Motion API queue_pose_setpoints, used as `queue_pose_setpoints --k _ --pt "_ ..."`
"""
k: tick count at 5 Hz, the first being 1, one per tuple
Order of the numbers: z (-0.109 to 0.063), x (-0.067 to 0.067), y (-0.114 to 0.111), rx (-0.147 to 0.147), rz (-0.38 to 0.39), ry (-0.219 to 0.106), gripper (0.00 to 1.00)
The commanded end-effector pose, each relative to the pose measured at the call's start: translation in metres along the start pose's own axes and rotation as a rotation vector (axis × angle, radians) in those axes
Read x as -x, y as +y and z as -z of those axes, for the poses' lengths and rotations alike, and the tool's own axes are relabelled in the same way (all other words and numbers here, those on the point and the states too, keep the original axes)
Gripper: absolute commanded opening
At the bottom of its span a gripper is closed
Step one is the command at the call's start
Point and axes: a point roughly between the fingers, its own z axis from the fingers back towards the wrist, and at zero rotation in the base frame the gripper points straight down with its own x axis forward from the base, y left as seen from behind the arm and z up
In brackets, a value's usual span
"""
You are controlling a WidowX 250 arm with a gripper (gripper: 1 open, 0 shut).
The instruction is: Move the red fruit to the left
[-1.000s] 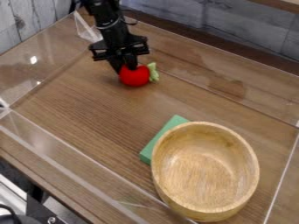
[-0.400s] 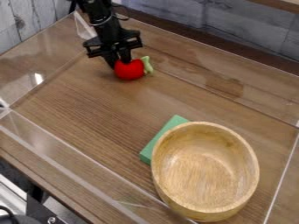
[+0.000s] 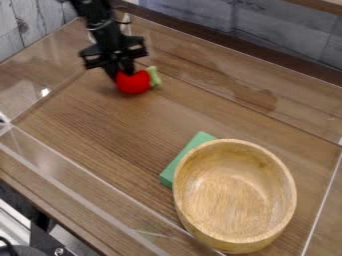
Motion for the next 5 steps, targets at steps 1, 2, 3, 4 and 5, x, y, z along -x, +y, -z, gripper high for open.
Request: queue_pose_setpoints --k 1,2,3,4,5 --pt "-0.039 -0.02 0.013 0.019 -0.002 -0.075 0.0" --pt "-0.042 -0.022 0.019 0.016 -0.075 -0.084 0.0" --pt "-0.043 -0.023 0.026 0.008 -0.144 -0.093 1.0" --pt "-0.053 -0.016 0.022 0.012 -0.125 -0.084 0.0" --pt "-0.062 -0.013 0.017 0.019 -0.107 -0.078 0.0"
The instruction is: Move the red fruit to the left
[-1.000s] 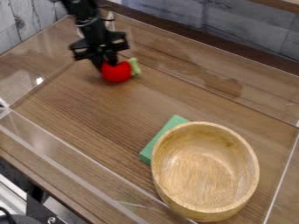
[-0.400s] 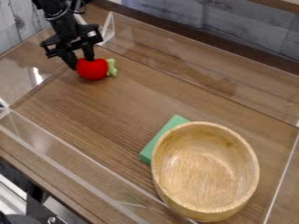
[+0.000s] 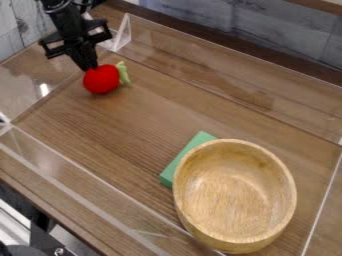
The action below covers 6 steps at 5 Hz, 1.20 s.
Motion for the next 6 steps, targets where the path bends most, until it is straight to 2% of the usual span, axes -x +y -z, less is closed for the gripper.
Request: queue_pose_setpoints --k 1,2,4,6 --pt "-0.02 -0.013 -0.003 0.0 -0.034 -0.093 0.0" --pt "-0.013 -0.016 0.002 -0.006 -0.085 -0.108 0.0" --pt "-0.02 -0.018 0.014 -0.009 -0.084 -0.111 0.0" --pt "-0.028 -0.021 0.012 -0.002 0.016 -0.091 0.0"
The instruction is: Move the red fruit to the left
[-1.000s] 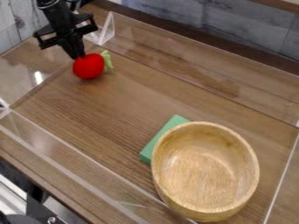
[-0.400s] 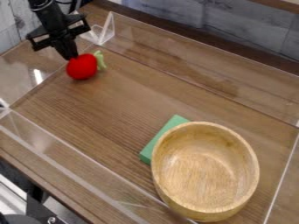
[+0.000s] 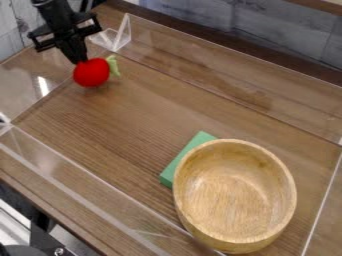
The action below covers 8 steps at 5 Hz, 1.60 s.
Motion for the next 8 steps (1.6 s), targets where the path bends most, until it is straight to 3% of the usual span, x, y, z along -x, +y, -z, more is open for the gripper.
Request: queue_pose_setpoints --k 1,2,4,6,7,8 --pt "-0.018 -0.012 0.0 0.004 0.06 -0.059 0.0" --pt "-0.017 -0.013 0.001 0.008 0.106 -0.054 0.0" --pt "-0.006 -0.019 -0.007 0.0 0.072 -0.068 0.0" --pt "0.01 -0.01 -0.027 0.01 0.175 -0.045 0.0" --pt "0.02 -0.019 -0.012 0.007 0.168 -0.049 0.0" --pt "0.03 -0.019 -0.007 0.006 0.159 -0.05 0.0"
